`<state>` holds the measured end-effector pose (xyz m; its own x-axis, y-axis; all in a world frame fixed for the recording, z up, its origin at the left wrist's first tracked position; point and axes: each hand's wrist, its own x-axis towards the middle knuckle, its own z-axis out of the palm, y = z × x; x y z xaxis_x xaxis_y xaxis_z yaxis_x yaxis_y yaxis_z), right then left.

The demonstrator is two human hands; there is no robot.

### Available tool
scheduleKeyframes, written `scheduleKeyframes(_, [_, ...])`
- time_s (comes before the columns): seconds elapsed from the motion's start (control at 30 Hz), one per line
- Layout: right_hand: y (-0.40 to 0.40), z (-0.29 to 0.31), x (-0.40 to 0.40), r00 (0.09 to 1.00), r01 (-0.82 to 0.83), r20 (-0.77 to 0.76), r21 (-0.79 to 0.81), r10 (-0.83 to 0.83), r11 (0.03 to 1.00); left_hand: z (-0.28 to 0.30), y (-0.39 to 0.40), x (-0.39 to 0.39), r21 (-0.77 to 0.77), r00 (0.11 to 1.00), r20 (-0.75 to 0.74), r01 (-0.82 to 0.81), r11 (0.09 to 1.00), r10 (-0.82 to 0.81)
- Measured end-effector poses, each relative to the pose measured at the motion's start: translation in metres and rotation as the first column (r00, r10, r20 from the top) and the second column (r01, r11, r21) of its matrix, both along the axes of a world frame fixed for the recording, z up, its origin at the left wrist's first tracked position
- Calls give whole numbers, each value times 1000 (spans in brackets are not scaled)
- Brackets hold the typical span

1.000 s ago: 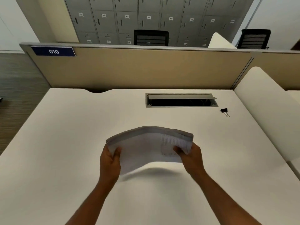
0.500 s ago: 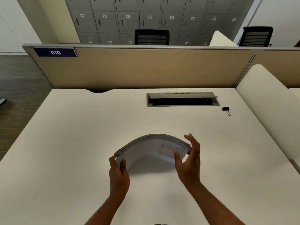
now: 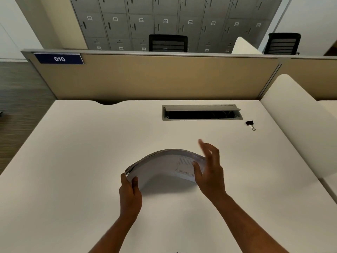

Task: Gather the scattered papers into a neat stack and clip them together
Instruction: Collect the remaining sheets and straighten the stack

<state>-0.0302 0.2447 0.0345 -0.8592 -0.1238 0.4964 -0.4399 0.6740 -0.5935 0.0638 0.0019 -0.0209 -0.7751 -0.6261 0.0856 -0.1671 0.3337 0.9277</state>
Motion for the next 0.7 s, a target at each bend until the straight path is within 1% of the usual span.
scheduleKeyframes(0.03, [1,-4,-1,997,37,71,-151,-27,988,1,-1,0,7,1000,10,-8,1000,7])
scheduleKeyframes(0.07, [3,-10,-2,983,98,180,-286,-47,953,2,-2,-1,13,1000,27,-17,1000,16])
scheduleKeyframes(0.1, [4,-15,-2,949,165,313,-384,-40,908,3,-3,-2,17,999,42,-31,999,31])
scheduleKeyframes(0.13, [4,-21,0,901,235,433,-440,-24,867,4,-4,-3,16,998,50,-48,999,47])
scheduleKeyframes(0.2, [8,-35,4,802,395,594,-451,-60,800,7,-6,-5,5,996,50,-67,998,67])
scheduleKeyframes(0.27, [11,-45,8,684,554,719,-402,-125,729,12,-7,-8,14,995,57,-81,997,80])
scheduleKeyframes(0.3, [9,-49,12,611,613,782,-371,-121,697,13,-7,-9,45,993,72,-99,994,96])
scheduleKeyframes(0.33, [4,-53,17,535,653,841,-350,-81,672,14,-7,-10,92,988,98,-127,988,118])
scheduleKeyframes(0.37, [-2,-56,23,467,678,884,-361,4,640,14,-6,-10,149,982,128,-155,977,136])
scheduleKeyframes(0.4, [-10,-55,29,416,697,899,-412,137,588,15,-4,-11,208,978,151,-175,962,145])
scheduleKeyframes(0.43, [-17,-53,32,388,700,873,-488,297,522,15,0,-11,266,976,162,-184,946,144])
scheduleKeyframes(0.47, [-24,-51,34,384,684,813,-568,437,457,15,4,-11,318,977,162,-182,930,136])
scheduleKeyframes(0.5, [-30,-48,33,404,665,745,-637,530,389,16,10,-10,365,980,159,-174,915,123])
scheduleKeyframes(0.53, [-36,-45,31,441,650,686,-689,578,321,15,15,-9,407,982,153,-162,899,107])
scheduleKeyframes(0.57, [-41,-41,29,488,637,641,-726,592,261,15,20,-7,449,985,147,-147,881,89])
scheduleKeyframes(0.6, [-45,-38,26,530,622,623,-747,575,237,13,24,-5,499,988,136,-131,857,71])
scheduleKeyframes(0.63, [-47,-35,23,563,605,633,-754,532,257,11,26,-2,558,991,125,-114,822,52])
scheduleKeyframes(0.7, [-48,-29,16,595,573,674,-738,437,358,7,25,2,682,993,116,-96,725,22])
